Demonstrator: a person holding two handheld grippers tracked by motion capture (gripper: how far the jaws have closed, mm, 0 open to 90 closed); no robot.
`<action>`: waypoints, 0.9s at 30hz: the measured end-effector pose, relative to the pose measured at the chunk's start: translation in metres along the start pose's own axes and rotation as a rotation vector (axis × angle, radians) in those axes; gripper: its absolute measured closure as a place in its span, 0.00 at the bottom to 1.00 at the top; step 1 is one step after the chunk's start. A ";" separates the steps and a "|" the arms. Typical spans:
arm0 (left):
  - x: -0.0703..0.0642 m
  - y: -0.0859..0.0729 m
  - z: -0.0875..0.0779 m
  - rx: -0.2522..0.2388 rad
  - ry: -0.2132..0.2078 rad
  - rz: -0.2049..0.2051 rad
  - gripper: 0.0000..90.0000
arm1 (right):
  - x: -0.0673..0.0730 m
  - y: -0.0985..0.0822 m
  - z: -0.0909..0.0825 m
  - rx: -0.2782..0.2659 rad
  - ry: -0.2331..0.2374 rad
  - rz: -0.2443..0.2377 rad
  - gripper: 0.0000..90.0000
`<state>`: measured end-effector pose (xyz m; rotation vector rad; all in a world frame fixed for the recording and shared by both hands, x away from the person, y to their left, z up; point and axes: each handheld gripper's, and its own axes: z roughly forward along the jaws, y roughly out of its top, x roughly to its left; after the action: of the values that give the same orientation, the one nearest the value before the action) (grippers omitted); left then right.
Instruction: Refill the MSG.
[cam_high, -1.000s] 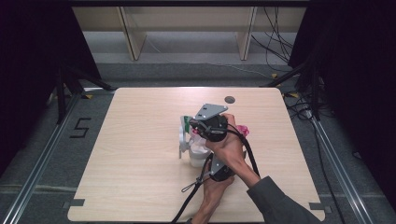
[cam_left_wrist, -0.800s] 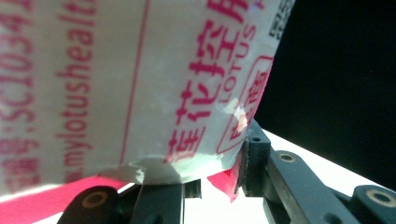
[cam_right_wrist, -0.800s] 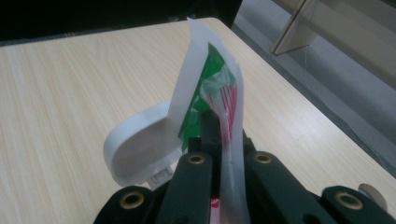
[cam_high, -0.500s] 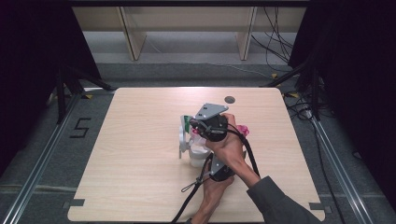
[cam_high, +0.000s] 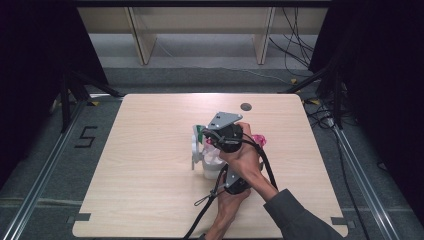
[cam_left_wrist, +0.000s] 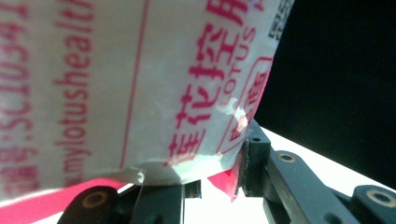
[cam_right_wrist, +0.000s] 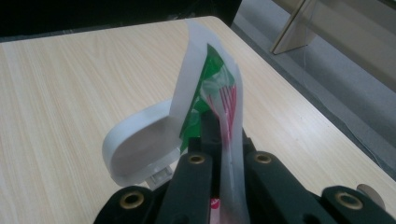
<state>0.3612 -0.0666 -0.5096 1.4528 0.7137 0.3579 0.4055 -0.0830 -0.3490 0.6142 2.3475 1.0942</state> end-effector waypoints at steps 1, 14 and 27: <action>0.000 0.000 0.000 -0.005 0.000 0.001 0.82 | 0.000 0.000 0.000 0.000 0.000 0.000 1.00; -0.001 0.000 0.000 -0.005 0.004 0.004 0.82 | -0.001 0.000 -0.001 -0.009 0.007 -0.007 1.00; 0.005 0.002 -0.005 0.061 0.027 0.087 0.82 | 0.000 0.001 -0.002 -0.010 0.006 0.006 1.00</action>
<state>0.3620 -0.0598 -0.5088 1.5425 0.6897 0.4262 0.4045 -0.0838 -0.3472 0.6153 2.3456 1.1117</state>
